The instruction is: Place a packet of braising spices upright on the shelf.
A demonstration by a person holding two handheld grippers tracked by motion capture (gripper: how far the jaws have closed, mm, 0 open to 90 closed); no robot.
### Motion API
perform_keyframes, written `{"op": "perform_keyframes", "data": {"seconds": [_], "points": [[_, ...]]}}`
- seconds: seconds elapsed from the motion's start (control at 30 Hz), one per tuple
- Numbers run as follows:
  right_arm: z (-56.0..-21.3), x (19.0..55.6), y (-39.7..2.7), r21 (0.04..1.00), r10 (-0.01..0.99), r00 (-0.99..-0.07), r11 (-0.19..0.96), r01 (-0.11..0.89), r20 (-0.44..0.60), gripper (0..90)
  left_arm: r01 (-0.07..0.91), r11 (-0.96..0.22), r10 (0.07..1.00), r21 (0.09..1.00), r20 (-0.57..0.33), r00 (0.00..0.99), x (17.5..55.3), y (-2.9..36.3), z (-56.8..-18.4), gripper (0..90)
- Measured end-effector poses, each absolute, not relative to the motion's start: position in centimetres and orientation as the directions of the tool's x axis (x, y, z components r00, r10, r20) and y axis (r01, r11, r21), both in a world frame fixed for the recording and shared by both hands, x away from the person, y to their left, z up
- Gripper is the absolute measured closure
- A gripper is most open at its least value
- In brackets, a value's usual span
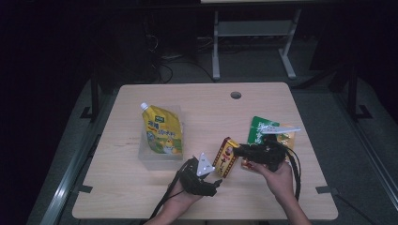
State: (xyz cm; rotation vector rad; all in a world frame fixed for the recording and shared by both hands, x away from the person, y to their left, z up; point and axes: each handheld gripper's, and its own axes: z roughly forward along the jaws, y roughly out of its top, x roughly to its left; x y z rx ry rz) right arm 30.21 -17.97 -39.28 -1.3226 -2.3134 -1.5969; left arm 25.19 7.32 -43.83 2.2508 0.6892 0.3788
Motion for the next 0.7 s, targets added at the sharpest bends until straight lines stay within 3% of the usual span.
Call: {"op": "perform_keyframes", "data": {"seconds": [0.27,0.7], "points": [[-38.6,30.6,-17.3,0.770,0.631,-0.686,0.213,0.602,0.362,67.5,0.341,-0.600,0.542,0.724,0.054,0.839,24.3,7.6,-43.6,26.5],[-36.5,31.4,-15.5,0.823,0.546,-0.800,0.316,0.471,0.248,67.5,0.306,-0.604,0.485,0.736,0.035,0.874,23.3,7.8,-43.8,25.8]]}}
